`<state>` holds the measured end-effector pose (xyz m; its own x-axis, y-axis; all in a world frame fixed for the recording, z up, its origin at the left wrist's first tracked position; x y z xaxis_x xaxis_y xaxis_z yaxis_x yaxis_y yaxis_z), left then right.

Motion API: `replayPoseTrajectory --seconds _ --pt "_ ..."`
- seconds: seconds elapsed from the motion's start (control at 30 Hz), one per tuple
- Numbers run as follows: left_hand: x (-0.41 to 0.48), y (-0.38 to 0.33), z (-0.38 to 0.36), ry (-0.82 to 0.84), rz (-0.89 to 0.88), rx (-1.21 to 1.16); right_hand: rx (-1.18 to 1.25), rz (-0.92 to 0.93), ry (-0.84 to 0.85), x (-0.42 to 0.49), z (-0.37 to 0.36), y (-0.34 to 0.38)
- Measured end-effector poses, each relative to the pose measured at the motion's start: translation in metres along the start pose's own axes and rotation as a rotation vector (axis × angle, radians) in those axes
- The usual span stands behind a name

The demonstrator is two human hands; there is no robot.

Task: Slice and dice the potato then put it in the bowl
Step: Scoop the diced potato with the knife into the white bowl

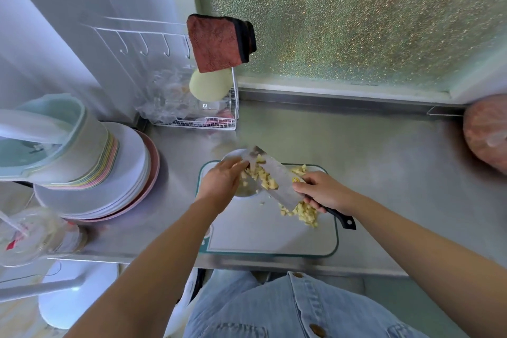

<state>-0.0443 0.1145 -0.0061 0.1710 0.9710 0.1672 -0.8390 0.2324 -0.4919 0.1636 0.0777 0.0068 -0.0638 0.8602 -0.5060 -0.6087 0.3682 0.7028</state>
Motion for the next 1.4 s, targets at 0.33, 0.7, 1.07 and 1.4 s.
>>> replayPoseTrajectory --seconds 0.33,0.7,1.07,1.4 --pt "0.005 -0.023 0.009 -0.101 -0.019 -0.011 -0.041 0.034 -0.092 -0.001 -0.004 0.003" --pt "-0.013 -0.012 -0.011 0.1 0.006 0.08 -0.01 -0.014 -0.159 -0.008 0.004 -0.006" --pt "-0.01 -0.049 -0.008 0.103 -0.187 -0.019 0.037 0.012 -0.201 0.004 -0.009 0.009" --pt "-0.007 -0.043 0.007 0.035 -0.13 -0.002 0.052 -0.001 -0.252 0.008 -0.009 0.009"
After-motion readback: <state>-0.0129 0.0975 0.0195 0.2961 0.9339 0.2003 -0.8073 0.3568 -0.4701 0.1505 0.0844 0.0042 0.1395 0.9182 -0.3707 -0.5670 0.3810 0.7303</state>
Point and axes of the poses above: each hand's wrist, its own x-axis towards the middle knuckle, its own z-axis out of the back of the hand, y = z × x, the point moved 9 cm from there along x, towards the middle knuckle, and after that the axes turned 12 degrees about -y, right-handed, at the moved point
